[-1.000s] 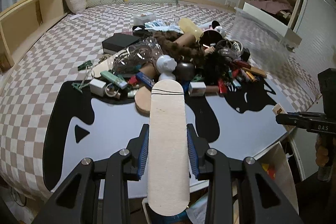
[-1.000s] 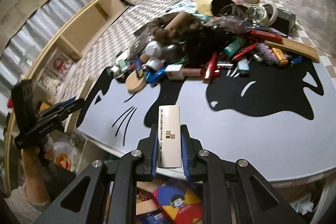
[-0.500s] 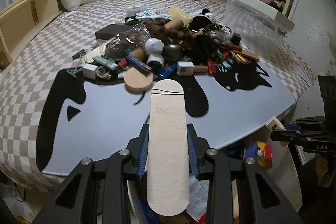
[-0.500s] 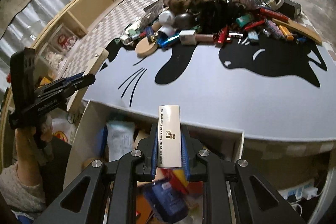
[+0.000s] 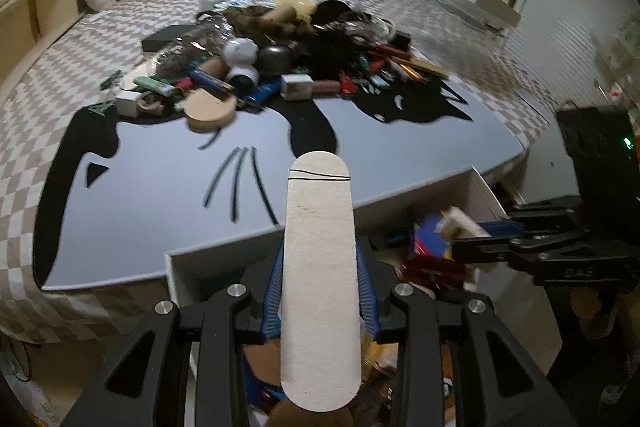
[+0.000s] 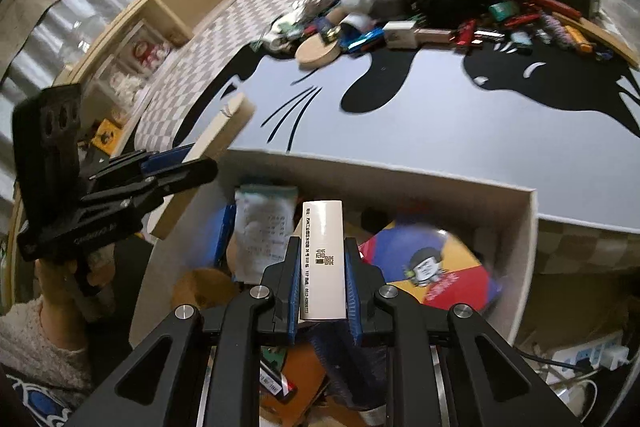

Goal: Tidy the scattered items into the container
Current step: 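Carry the white box and wooden paddle over the open storage box with both grippers, then open the right gripper to drop the white box while the left gripper releases the paddle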

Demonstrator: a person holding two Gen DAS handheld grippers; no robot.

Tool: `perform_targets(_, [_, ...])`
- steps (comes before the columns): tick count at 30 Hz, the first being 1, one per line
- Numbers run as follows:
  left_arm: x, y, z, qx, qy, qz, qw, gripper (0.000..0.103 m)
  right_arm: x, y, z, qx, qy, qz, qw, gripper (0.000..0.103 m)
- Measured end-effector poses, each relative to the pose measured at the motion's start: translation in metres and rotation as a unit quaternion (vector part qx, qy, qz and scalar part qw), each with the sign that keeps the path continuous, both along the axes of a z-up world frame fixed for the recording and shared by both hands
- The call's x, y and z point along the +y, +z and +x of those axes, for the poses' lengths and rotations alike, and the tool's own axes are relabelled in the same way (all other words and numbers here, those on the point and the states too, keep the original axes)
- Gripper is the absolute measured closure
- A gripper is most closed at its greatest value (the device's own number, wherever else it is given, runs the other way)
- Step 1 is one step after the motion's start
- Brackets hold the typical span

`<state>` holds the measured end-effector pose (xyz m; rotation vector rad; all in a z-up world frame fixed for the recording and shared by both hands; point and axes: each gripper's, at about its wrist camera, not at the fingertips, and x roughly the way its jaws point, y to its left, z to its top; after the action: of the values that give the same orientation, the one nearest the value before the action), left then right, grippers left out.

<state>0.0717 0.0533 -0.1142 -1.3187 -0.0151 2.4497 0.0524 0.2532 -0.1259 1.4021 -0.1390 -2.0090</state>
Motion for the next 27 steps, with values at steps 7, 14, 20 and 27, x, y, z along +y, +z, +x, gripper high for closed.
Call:
perform_targets(7, [0.012, -0.017, 0.02, -0.027, -0.031, 0.0, 0.9991, 0.07, -0.008, -0.009, 0.002, -0.019, 0.008, 0.007, 1.0, 0.083])
perform_targets(14, [0.015, -0.042, 0.023, -0.065, -0.028, -0.014, 0.9974, 0.07, -0.012, -0.016, 0.003, -0.027, 0.011, 0.021, 0.999, 0.083])
perform_targets(20, [0.024, -0.042, 0.024, -0.067, -0.043, -0.013, 0.9968, 0.07, -0.016, -0.017, 0.01, -0.019, 0.024, 0.038, 0.999, 0.083])
perform_targets(27, [0.036, -0.044, 0.027, -0.066, -0.059, -0.017, 0.996, 0.07, -0.022, -0.012, 0.015, 0.002, 0.036, 0.056, 0.998, 0.083])
